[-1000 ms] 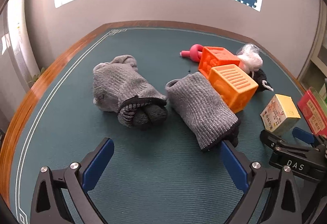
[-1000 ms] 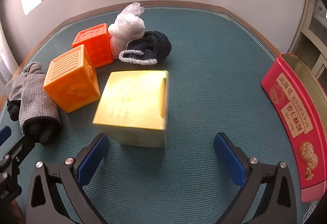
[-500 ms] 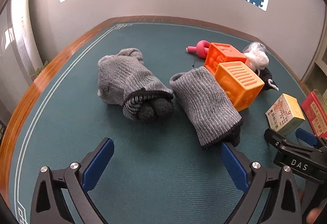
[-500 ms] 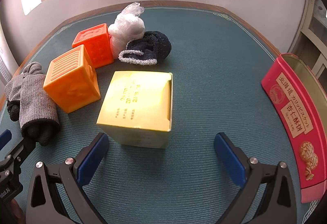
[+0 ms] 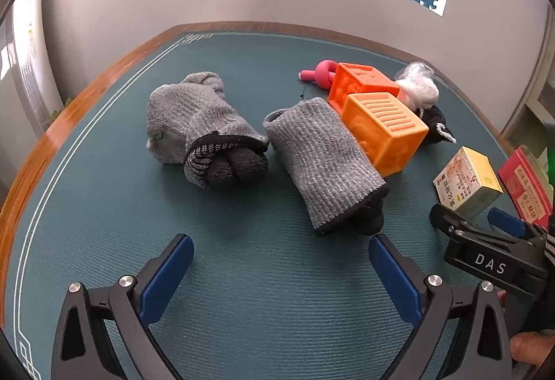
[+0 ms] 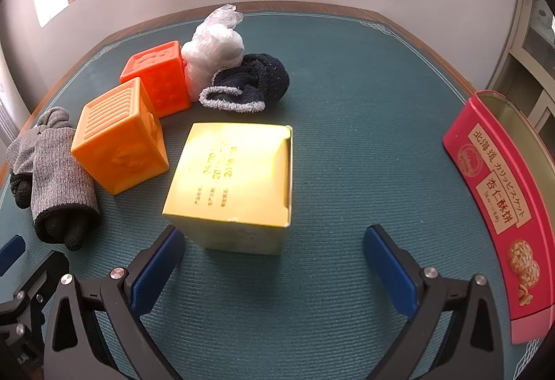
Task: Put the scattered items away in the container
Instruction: 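Move the left tool toward the grey sock while the right tool approaches the yellow box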
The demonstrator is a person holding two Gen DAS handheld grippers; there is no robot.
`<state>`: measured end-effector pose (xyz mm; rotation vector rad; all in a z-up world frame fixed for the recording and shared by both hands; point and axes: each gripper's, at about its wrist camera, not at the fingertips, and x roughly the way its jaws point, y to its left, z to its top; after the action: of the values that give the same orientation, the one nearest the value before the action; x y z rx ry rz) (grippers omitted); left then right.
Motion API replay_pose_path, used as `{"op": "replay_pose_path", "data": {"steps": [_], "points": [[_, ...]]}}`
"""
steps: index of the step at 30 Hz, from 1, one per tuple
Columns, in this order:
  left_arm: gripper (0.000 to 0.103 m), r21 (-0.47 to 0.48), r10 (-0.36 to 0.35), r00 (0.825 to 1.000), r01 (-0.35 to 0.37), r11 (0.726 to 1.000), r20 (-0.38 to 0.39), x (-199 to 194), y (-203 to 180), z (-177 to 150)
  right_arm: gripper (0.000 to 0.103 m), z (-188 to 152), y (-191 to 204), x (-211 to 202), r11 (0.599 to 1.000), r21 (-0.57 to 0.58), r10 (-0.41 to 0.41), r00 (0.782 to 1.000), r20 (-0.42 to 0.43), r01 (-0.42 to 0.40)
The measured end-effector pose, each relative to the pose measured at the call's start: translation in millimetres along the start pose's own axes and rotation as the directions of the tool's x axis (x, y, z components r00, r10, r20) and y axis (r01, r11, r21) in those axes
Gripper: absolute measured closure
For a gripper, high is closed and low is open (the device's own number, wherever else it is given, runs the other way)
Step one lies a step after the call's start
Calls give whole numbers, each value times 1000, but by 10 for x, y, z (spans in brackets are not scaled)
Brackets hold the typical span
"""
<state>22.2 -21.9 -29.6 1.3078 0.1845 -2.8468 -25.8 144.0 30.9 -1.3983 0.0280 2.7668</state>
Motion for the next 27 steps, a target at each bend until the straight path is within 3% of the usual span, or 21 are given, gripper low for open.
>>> {"op": "replay_pose_path", "data": {"steps": [6,16,18,22,27], "points": [[1,-5,27,999,-27,1000,24,-37,10,55,0,2,-19,3,1000,-3,-5,1000,0,5],[1,5,106,981,-109,994,160,-292,2,116,0,58,-82,48,1000,0,1,1000,-1,-1],[1,14,90,980,-94,995,179,-310,-29,131,0,43,-88,31,1000,4,6,1000,2,-6],[1,44,66,982,-75,996,179,-265,-94,159,0,59,-196,21,998,32,56,998,22,-56],[1,50,100,985,-108,993,144,-188,-114,163,0,69,-392,-3,985,84,145,988,59,-149]]}}
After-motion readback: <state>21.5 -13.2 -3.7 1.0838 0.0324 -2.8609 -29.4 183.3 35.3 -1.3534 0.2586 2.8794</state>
